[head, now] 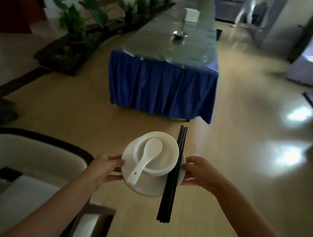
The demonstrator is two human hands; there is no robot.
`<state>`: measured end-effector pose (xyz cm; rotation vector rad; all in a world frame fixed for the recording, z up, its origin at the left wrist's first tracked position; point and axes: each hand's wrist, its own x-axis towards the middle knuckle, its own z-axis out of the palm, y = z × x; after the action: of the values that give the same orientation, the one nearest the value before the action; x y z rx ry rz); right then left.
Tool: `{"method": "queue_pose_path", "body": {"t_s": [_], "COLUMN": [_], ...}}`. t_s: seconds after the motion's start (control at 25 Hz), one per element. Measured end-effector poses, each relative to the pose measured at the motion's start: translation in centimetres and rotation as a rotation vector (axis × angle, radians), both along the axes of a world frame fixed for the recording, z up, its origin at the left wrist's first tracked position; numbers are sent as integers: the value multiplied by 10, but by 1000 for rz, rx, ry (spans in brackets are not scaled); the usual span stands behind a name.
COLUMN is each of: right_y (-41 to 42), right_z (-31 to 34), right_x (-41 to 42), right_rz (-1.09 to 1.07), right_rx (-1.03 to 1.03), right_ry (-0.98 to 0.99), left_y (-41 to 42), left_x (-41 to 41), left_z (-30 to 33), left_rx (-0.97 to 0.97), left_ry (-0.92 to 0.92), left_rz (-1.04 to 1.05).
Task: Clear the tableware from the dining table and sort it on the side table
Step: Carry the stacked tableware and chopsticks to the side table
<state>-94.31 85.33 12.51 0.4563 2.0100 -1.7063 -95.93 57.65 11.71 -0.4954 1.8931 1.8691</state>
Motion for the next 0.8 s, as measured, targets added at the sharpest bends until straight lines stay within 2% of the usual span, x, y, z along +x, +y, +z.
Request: {"method": "queue_pose_path", "body": {"t_s": [0.32, 0.56, 0.8], "right_y": [132, 256, 384], "right_z": [2, -8, 8], "right_x": [-127, -243, -378], "right_rz": [-229, -237, -174], "right_rx": [-24, -10, 40], "right_ry": [43, 59, 50], "left_y": [146, 273, 396], "left_x": [-182, -300, -418], "left_z": [20, 10, 20], "left_rx": [-34, -54, -53], "left_ry": [14, 10, 6], "left_rz": [-221, -233, -177]}}
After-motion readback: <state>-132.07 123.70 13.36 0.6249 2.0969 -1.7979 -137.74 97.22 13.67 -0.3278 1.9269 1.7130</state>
